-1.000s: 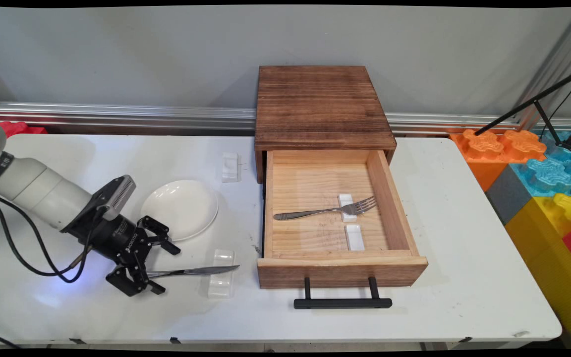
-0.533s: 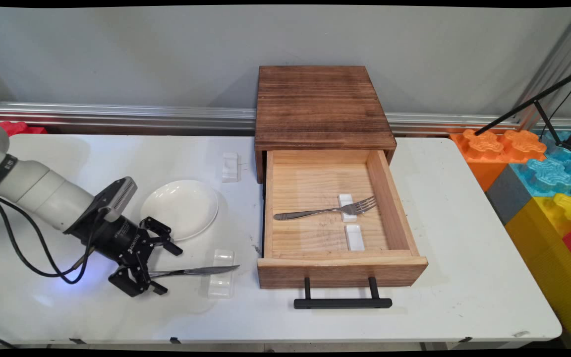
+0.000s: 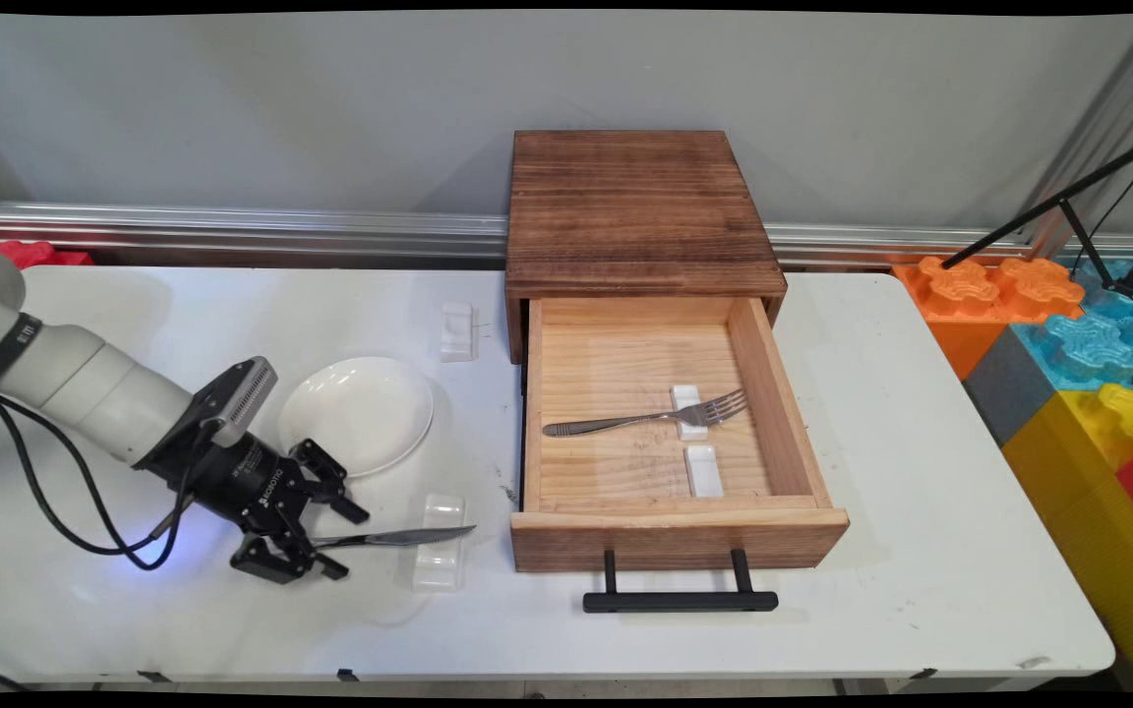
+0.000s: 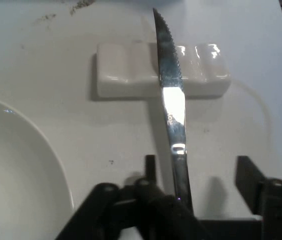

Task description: Pick up the knife from the right of the white plate, then place the picked object into the drawer

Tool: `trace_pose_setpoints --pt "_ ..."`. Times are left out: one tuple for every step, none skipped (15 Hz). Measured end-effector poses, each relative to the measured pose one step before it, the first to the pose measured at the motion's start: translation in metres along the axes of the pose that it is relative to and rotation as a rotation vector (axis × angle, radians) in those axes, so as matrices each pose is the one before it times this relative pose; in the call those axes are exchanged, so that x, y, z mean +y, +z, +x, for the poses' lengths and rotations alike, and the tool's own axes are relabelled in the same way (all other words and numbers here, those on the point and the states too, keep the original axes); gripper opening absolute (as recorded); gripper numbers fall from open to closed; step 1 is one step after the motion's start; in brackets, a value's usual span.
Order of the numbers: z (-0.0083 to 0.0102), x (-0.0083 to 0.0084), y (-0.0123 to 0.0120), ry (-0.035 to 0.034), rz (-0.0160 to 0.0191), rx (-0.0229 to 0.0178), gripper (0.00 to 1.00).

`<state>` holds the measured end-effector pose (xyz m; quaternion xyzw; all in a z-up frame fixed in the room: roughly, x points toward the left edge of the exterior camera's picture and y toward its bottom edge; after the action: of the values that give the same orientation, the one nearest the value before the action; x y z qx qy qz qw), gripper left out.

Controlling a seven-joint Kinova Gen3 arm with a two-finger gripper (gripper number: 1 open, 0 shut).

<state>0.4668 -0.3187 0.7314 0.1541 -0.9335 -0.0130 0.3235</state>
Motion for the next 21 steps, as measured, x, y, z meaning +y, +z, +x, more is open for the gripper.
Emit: trace_pose_setpoints --pt "-0.00021 0.00004 0.00075 0.00309 -0.00042 -0.00157 0.00" --pt "-0.00025 -0.00009 0.00055 0.00241 -0.00025 -0.00161 0.00" --pt "-0.00022 -0.00008 0.00039 0.00168 -0.00038 -0.00176 0.00" --pt "-0.00031 0.00004 0.00036 0.00188 -0.00048 -0.00194 0.00" --pt "-0.00013 0.00007 0.00014 0.00185 -0.00073 -0.00160 0.00" --pt "-0.00010 0.00026 -0.00001 0.00188 -0.00124 -0.00183 0.00" --pt "-0.00013 0.00030 -0.00003 0.00174 -0.00173 -0.00145 0.00" --pt "-0.00026 0.00049 -0.00028 0.00182 -0.00235 -0.00175 0.00" --pt "-0.00021 0.00042 -0.00030 0.00139 -0.00191 -0.00129 0.00" --pt "-0.00018 0.00044 -0.00032 0.00146 -0.00184 -0.00104 0.00" --pt "0.00001 0.00037 -0.00051 0.00202 -0.00209 -0.00104 0.00" --pt "0.00014 0.00005 -0.00045 0.00120 -0.00087 -0.00019 0.00" --pt "0.00013 -0.00011 -0.00033 0.00048 -0.00036 0.00032 0.00" --pt "0.00053 -0.00020 -0.00053 0.00138 -0.00017 0.00075 0.00" --pt "0.00094 -0.00048 -0.00066 0.00132 0.00024 0.00160 0.00" --pt "0.00131 -0.00086 -0.00073 0.00165 0.00086 0.00235 0.00" --pt "0.00110 -0.00086 -0.00082 0.00193 0.00105 0.00177 0.00" --pt "0.00083 -0.00081 -0.00073 0.00210 0.00127 0.00141 0.00" --pt "0.00065 -0.00090 -0.00095 0.00181 0.00243 0.00161 0.00" --pt "0.00052 -0.00084 -0.00066 0.00173 0.00198 0.00121 0.00" --pt "0.00057 -0.00102 -0.00055 0.00170 0.00207 0.00152 0.00"
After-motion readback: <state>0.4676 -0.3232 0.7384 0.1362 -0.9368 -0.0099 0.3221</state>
